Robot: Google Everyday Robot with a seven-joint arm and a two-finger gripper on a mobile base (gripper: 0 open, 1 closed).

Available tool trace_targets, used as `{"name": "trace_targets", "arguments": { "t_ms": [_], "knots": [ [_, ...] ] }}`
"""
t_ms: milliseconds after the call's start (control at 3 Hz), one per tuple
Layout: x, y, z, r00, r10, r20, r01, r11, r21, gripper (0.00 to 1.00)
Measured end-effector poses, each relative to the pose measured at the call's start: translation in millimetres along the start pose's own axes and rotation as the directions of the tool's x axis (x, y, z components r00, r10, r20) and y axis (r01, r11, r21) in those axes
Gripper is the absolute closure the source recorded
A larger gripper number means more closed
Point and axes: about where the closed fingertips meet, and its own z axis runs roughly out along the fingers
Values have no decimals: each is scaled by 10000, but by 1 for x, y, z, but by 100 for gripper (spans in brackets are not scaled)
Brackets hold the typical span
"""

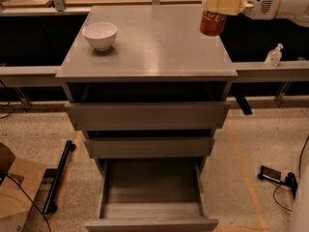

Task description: Pick coke can from bottom drawer and place on counter

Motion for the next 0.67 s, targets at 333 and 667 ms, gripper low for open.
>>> {"name": "trace_targets", "arguments": {
  "t_ms": [333, 667],
  "knots": [
    [-1, -27, 9, 9999, 112, 70, -118, 9951, 978, 100],
    [21, -57, 25, 9982, 592, 36, -586, 9748, 2153, 100]
  ]
}}
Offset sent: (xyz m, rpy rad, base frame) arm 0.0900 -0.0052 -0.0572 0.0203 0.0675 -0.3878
